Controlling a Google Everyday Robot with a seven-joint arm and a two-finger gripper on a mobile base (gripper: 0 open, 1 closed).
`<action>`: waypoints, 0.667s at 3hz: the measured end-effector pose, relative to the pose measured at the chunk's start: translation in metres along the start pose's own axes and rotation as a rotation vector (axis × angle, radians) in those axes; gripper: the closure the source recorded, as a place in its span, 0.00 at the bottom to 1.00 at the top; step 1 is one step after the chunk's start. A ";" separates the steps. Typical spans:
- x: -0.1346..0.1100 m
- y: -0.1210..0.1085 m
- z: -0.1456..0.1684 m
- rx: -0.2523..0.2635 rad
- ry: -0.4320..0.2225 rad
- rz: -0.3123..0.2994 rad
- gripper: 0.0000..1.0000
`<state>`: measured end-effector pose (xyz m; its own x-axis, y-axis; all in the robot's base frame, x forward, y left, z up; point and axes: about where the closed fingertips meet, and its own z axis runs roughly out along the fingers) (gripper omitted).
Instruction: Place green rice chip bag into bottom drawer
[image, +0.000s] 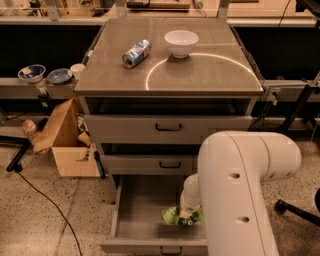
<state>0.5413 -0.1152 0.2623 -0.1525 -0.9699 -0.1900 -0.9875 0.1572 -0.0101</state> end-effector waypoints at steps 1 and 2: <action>0.000 0.005 0.015 -0.028 0.008 0.007 1.00; -0.001 0.009 0.028 -0.048 0.021 0.008 1.00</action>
Offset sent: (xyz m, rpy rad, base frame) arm -0.0076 0.0139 -0.0398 -0.0277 0.0730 0.0038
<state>0.5341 -0.1077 0.2354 -0.1610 -0.9723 -0.1696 -0.9869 0.1566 0.0386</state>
